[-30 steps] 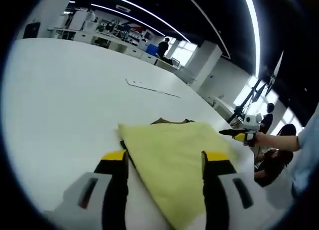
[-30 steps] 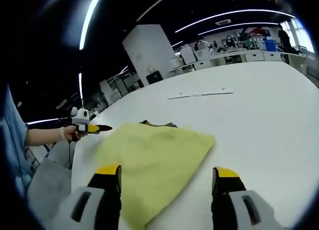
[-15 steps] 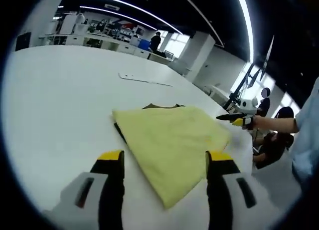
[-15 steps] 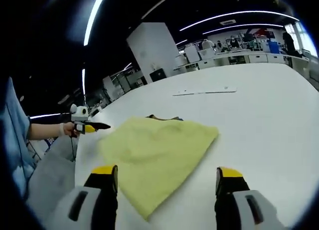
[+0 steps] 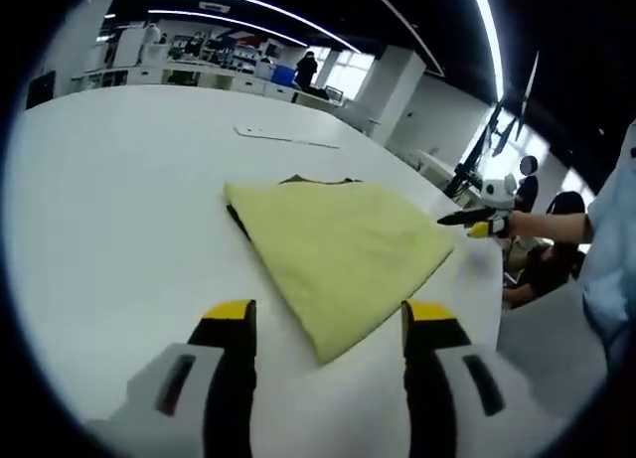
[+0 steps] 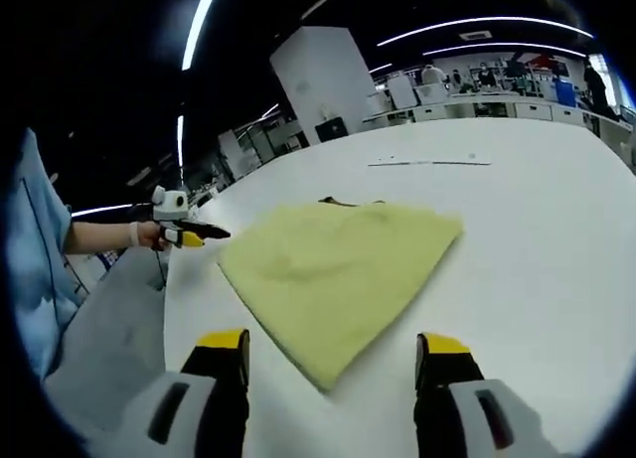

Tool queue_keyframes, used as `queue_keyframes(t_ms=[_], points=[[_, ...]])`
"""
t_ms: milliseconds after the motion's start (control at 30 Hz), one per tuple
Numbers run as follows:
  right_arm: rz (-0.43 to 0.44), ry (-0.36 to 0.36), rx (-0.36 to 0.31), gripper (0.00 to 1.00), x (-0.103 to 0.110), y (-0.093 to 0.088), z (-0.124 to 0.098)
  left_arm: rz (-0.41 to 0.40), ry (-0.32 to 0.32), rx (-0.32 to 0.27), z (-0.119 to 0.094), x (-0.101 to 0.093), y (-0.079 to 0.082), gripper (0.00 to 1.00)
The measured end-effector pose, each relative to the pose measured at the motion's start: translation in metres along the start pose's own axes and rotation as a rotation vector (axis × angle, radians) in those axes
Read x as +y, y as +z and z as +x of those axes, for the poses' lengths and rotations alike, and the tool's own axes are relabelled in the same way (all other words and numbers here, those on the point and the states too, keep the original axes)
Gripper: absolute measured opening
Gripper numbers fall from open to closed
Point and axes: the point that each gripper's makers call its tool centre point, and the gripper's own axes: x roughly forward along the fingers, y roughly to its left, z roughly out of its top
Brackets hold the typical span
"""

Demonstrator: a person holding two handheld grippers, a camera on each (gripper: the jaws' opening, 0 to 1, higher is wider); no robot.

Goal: Fold the garment on the visible template until the final outline fits inside the template.

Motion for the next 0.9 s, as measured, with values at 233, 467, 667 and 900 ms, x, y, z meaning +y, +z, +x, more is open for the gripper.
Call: queue_keyframes(t_ms=[233, 467, 667, 900], points=[[0.047, 0.016, 0.007, 0.45, 0.008, -0.012, -0.001, -0.006, 0.003, 0.014, 0.002, -0.004, -0.016, 0.47], [0.102, 0.034, 0.03, 0.23, 0.011, -0.018, -0.003, -0.01, -0.002, 0.013, 0.002, -0.002, -0.018, 0.39], [0.126, 0.02, 0.032, 0.1, 0.01, -0.02, -0.004, -0.009, -0.011, 0.024, 0.001, -0.004, -0.02, 0.32], [0.186, 0.016, 0.031, 0.02, 0.007, -0.019, -0.007, -0.05, -0.035, 0.012, 0.0, -0.007, -0.019, 0.1]])
